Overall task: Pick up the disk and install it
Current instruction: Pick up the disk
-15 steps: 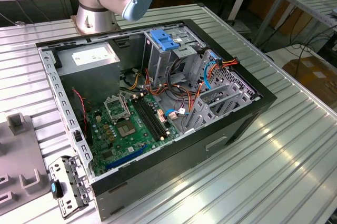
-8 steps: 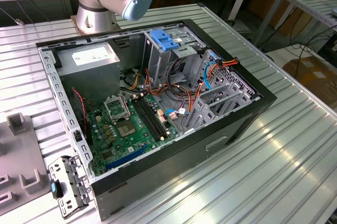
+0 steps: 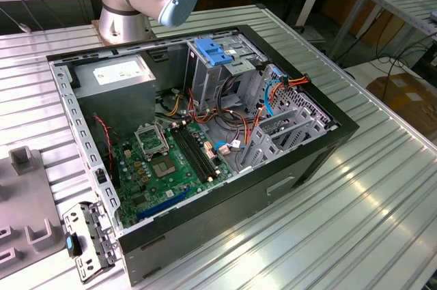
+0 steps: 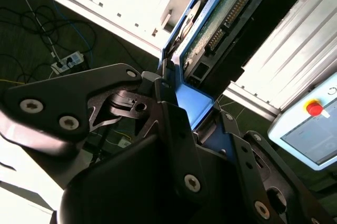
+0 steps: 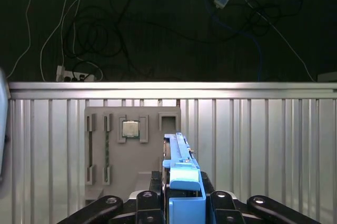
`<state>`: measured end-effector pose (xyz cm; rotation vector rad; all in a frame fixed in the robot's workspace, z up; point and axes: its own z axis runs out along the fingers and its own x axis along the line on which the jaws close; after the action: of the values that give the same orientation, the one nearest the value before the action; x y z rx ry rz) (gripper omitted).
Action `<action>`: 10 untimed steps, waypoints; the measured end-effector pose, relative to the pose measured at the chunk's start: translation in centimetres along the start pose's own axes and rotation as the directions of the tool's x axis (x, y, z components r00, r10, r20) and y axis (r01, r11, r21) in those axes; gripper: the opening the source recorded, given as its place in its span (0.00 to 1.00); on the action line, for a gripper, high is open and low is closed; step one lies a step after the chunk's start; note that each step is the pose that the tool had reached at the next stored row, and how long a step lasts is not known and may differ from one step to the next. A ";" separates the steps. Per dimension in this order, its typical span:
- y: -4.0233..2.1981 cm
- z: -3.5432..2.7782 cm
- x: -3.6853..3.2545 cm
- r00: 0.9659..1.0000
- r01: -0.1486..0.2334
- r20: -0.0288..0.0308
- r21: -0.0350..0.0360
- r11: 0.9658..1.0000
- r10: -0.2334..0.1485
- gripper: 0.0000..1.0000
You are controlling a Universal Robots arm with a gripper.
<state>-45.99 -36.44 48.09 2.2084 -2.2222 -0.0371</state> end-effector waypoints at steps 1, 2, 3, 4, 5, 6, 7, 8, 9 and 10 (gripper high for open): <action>0.01 -0.10 0.00 1.000 -0.001 0.000 0.001 1.000 0.001 0.37; 0.01 -0.16 0.00 1.000 -0.002 0.000 0.002 1.000 0.002 0.37; 0.00 -0.27 -0.01 1.000 -0.003 0.000 0.003 1.000 0.003 0.37; -0.01 -0.36 -0.01 1.000 -0.004 0.000 0.004 1.000 0.004 0.37; -0.02 -0.40 -0.01 1.000 -0.006 0.000 0.006 1.000 0.006 0.37; -0.06 -0.43 -0.01 1.000 -0.008 0.000 0.007 1.000 0.008 0.37; -0.10 -0.45 -0.01 1.000 -0.010 0.000 0.007 1.000 0.010 0.37; -0.16 -0.46 -0.01 1.000 -0.011 0.000 0.008 1.000 0.011 0.37; -0.19 -0.46 -0.01 1.000 -0.013 0.000 0.009 1.000 0.013 0.37; -0.24 -0.47 -0.01 1.000 -0.014 0.000 0.009 1.000 0.014 0.37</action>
<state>-45.74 -36.43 48.56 2.1968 -2.2429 -0.0272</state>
